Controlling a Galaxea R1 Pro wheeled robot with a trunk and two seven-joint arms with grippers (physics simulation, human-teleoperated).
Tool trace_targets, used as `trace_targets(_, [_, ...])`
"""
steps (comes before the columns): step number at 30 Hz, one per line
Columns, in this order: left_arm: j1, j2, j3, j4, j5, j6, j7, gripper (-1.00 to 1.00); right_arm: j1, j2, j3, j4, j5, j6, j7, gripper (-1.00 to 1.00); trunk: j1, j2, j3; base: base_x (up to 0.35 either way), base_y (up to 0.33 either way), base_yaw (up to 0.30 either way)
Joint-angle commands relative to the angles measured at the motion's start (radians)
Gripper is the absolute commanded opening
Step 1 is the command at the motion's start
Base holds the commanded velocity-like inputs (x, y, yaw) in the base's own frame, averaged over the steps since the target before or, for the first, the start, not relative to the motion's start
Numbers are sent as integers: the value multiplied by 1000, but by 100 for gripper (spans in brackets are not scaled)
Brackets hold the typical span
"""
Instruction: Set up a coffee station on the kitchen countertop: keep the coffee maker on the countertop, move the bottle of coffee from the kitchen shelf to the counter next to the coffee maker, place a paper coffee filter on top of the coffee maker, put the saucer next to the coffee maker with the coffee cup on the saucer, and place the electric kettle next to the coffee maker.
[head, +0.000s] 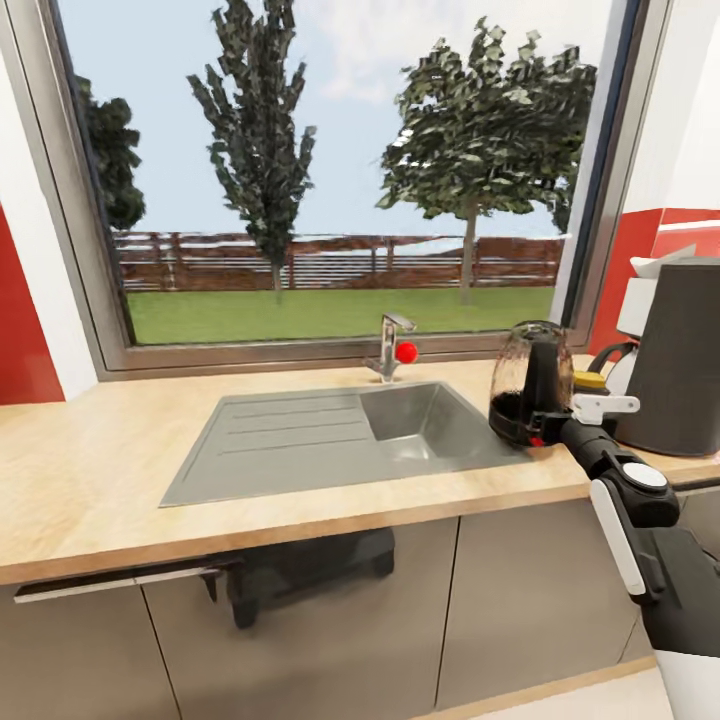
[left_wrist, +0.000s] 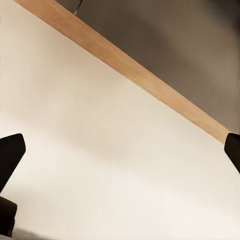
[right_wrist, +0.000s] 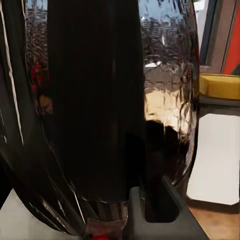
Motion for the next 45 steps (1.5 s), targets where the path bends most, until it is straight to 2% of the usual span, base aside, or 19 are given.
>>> trace_targets(1, [-1, 0, 8, 2, -5, -3, -5, 100, -1, 0, 0, -2, -9, 5, -5, -100, 0, -1, -1, 71, 0, -28])
trace_targets(29, [-1, 0, 8, 2, -5, -3, -5, 100, -1, 3, 2, 2, -8, 3, -7, -100, 0, -1, -1, 78, 75, -1])
trace_targets(35, [-1, 0, 8, 2, -5, -3, -5, 100, -2, 22, 6, 8, -7, 4, -11, -100, 0, -1, -1, 12, 5, 0])
trace_targets(41, [-1, -1, 8, 2, -5, -3, -5, 100, -15, 26, 19, 9, -9, 48, -122, -100, 0, -1, -1, 1, 0, 0])
trace_targets(45, [-1, -1, 8, 2, -6, -3, -6, 100, -41, 32, 20, 10, -8, 59, -146, -100, 0, -1, -1, 0, 0, 0])
